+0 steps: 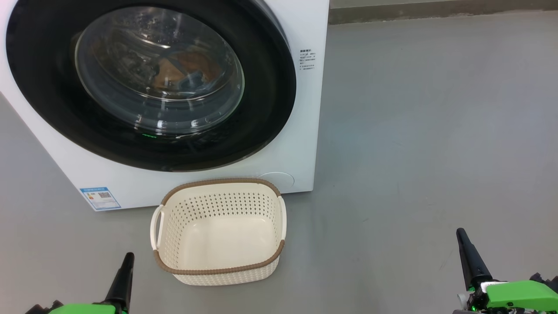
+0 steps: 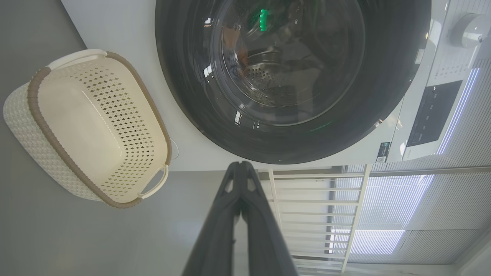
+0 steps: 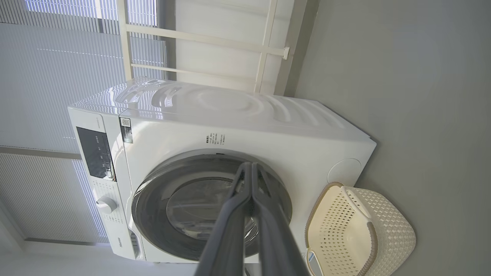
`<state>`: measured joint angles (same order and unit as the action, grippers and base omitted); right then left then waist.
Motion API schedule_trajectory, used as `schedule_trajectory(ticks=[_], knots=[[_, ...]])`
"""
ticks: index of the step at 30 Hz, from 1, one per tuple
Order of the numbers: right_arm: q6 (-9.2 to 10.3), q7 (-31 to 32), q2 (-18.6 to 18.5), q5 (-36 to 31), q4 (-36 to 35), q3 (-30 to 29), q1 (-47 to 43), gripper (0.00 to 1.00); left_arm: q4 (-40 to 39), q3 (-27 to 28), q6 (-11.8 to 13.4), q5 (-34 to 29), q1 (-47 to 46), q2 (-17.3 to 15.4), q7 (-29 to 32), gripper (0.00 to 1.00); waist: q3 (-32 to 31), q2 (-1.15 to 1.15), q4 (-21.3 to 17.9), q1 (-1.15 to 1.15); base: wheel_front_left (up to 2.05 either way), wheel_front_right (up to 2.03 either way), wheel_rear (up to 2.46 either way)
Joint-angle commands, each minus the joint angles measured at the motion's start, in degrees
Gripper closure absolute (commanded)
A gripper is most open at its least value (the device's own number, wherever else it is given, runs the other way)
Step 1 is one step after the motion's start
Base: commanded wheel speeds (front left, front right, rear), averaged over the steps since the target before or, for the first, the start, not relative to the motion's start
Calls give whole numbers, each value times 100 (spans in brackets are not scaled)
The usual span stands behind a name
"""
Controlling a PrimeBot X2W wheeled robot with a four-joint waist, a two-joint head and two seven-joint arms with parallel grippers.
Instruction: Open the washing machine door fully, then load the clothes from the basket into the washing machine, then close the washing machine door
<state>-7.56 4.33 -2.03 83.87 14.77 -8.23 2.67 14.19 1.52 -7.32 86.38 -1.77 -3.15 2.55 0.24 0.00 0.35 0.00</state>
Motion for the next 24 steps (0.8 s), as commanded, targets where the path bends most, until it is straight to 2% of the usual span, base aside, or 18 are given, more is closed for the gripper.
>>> schedule_trajectory(ticks=[1, 10, 24], knots=[[5, 75, -78, 291, -115, 147, 284, 100, -84, 210, -15, 245, -326, -134, 66, 100, -2, 0, -8, 0, 0, 0, 0], [7, 210, -85, 812, -77, 171, 349, 100, -27, 270, -16, 750, -420, -137, 206, 100, -6, 0, -34, 0, 0, 0, 0], [8, 215, -85, 830, -75, 172, 351, 100, -23, 307, -16, 739, -426, -112, 238, 100, -7, 0, -35, 0, 0, 0, 0]])
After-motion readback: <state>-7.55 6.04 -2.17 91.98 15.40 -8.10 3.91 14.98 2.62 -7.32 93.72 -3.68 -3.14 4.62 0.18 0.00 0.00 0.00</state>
